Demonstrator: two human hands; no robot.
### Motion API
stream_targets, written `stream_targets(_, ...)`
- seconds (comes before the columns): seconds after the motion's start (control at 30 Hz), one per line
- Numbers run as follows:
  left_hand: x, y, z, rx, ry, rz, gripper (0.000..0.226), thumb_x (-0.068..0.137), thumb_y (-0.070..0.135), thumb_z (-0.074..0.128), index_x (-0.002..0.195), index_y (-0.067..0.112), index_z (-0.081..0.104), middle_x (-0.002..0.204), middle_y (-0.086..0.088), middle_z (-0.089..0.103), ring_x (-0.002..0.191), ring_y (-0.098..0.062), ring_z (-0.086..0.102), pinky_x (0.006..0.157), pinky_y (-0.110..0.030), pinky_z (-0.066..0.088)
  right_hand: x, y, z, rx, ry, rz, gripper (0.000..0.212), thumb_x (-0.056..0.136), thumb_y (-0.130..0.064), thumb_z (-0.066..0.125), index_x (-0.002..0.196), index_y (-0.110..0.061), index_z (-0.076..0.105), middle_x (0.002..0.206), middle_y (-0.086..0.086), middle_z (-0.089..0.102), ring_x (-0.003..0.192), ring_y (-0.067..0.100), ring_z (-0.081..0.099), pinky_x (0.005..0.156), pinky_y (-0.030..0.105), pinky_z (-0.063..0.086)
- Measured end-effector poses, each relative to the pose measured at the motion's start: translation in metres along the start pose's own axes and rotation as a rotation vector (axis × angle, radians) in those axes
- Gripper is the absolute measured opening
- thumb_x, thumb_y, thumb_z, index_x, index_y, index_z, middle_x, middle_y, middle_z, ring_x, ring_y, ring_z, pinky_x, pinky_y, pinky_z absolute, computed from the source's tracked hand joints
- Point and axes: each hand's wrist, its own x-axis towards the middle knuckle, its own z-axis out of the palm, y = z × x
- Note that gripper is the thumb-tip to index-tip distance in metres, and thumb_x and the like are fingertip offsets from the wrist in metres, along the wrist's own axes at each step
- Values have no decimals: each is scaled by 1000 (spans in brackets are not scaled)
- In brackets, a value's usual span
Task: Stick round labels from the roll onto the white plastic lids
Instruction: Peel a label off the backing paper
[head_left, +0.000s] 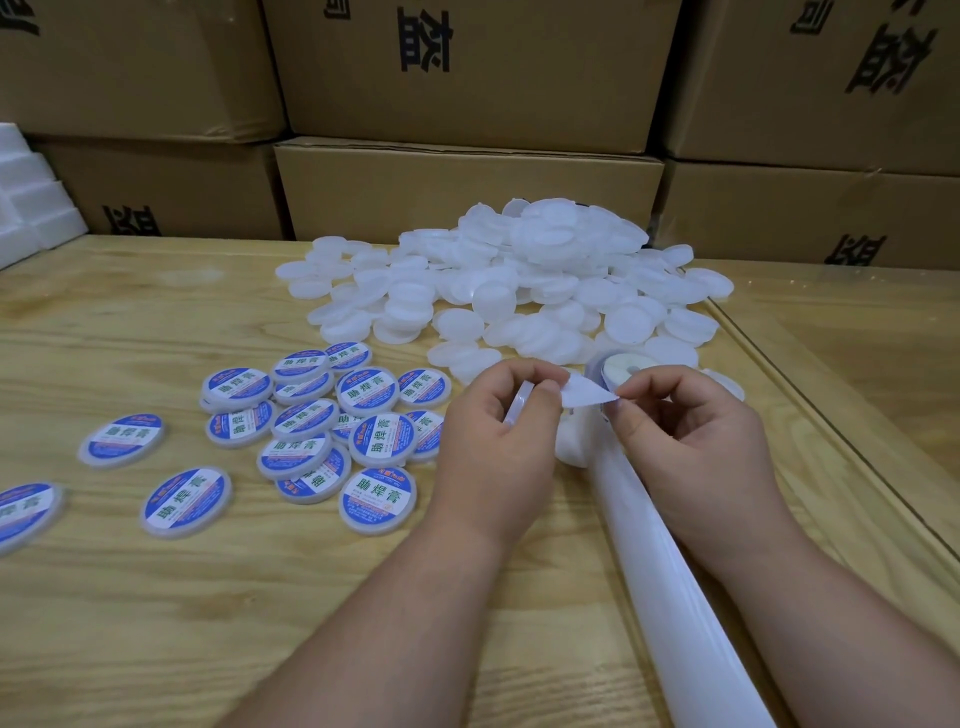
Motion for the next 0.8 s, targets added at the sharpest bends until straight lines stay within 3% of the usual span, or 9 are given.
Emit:
stream_targets(0.1, -2, 3, 1, -72, -47, 46, 18, 85, 25, 55, 100, 24, 67, 75, 12, 66, 67, -5, 58, 67, -16, 46, -1, -1, 0, 11, 2, 9, 28, 87, -1, 73, 76, -27, 70, 68, -11, 61, 63, 6, 52, 56, 17, 45)
stream_targets(0.17, -2, 4, 0, -160, -85, 49, 30, 82, 24, 52, 111, 30, 58, 78, 0, 66, 63, -15, 55, 67, -24, 45, -1, -3, 0, 59, 2, 57, 23, 85, -6, 73, 73, -26, 69, 67, -7, 59, 57, 9, 50, 50, 20, 44)
stream_targets(0.23, -2, 4, -2, -303, -116, 13, 36, 74, 24, 47, 108, 32, 55, 81, -9, 65, 59, -23, 53, 59, -30, 42, 0, -4, -1, 144, 3, 146, 14, 79, -13, 70, 71, -23, 67, 62, -3, 54, 48, 9, 44, 43, 21, 39)
stream_targets(0.3, -1, 4, -4, -377, -113, -38, 34, 74, 20, 37, 107, 22, 49, 81, -13, 65, 57, -27, 54, 51, -30, 39, 2, -4, -3, 282, -23, 254, 4, 77, -15, 66, 74, -16, 63, 55, -1, 45, 42, 12, 33, 39, 21, 32)
stream_targets(0.43, 3, 6, -4, -396, -9, -138, 25, 83, 20, 38, 101, 11, 52, 87, -13, 70, 64, -30, 66, 44, -29, 46, 9, -5, -10, 571, -216, 530, 19, 77, -19, 66, 68, -17, 49, 57, -2, 31, 43, 9, 25, 37, 19, 20)
stream_targets(0.5, 5, 6, -4, -421, 16, -162, 17, 100, 16, 42, 104, 12, 59, 95, -12, 74, 76, -28, 73, 52, -34, 58, 9, -6, -15, 663, -325, 640, 24, 76, -26, 69, 69, -18, 48, 57, -4, 30, 41, 7, 25, 35, 18, 17)
stream_targets(0.57, 6, 4, -4, -429, 5, -171, 25, 108, 16, 38, 107, 15, 63, 97, -6, 77, 87, -24, 75, 62, -38, 63, 10, -8, -18, 708, -410, 695, 24, 74, -29, 73, 79, -15, 55, 57, -5, 28, 40, 6, 23, 33, 18, 17)
stream_targets(0.67, 6, 3, -4, -407, 18, -160, 37, 109, 20, 38, 95, 23, 72, 90, 5, 73, 82, -17, 73, 58, -36, 60, 11, -11, -19, 726, -494, 741, 24, 75, -30, 71, 90, -11, 70, 53, -5, 28, 41, 7, 17, 32, 16, 17)
stream_targets(0.8, 7, 2, -3, -453, 4, -223, 32, 96, 32, 47, 82, 21, 75, 94, -9, 72, 80, -23, 72, 57, -36, 58, 11, -12, -20, 748, -559, 776, 50, 56, -36, 89, 95, -10, 73, 51, -5, 29, 41, 7, 17, 33, 14, 17)
